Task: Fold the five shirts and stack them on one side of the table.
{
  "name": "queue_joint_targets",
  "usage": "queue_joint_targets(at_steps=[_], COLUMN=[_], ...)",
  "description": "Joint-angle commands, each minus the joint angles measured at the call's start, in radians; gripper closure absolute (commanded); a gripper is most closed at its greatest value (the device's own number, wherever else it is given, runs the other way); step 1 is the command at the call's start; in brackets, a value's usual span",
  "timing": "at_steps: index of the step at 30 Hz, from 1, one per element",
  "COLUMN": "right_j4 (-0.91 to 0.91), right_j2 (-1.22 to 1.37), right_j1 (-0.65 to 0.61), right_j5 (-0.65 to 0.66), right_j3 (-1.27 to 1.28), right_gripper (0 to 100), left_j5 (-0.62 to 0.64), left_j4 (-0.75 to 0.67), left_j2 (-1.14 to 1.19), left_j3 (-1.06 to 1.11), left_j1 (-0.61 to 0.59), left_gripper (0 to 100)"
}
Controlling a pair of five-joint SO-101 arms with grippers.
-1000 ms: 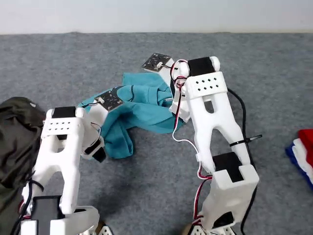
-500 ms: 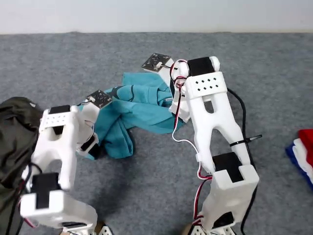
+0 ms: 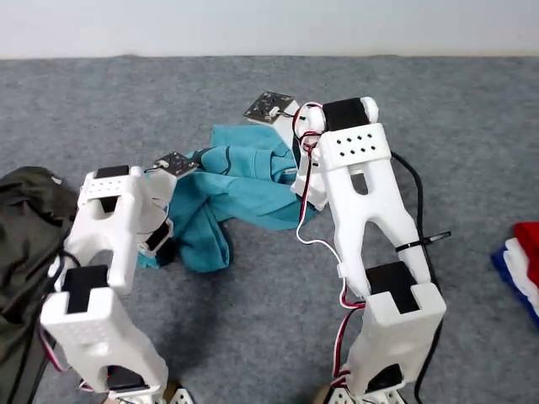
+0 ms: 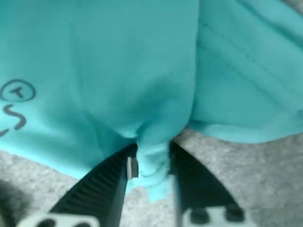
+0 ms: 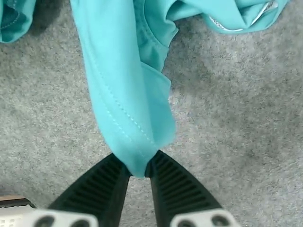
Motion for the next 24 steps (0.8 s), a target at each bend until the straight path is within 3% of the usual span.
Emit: queue_joint_targets(at_steps=[1,5,13,17,24], right_j4=[0.015,0.022,0.021,0.019,0.022], right_j2=[-0.031,-0.035,-0.145,-0.216,-0.358], right_j1=[-0.008,-0.005,0.01,0.059,0.131], right_j5=[-0.005,-0.008,-0.009,-0.038,-0.052], right_j3=[-0.011,-0.015,-0.097,-0.15,-0.183], right_gripper=[98.8,98.8,98.8,98.8,98.8], left_j5=[0.008,0.006,0.011,0.02,0.147], left_j4=[0.04,0.155,0.341,0.347,0.347], left_j2=[0.049,-0.025,-0.408,-0.569,-0.729], left_j3=[-0.067,-0.148,-0.371,-0.441,-0.587], left_j1=[0.0,0.0,0.057,0.094,0.087], left_gripper=[100,100,100,100,100])
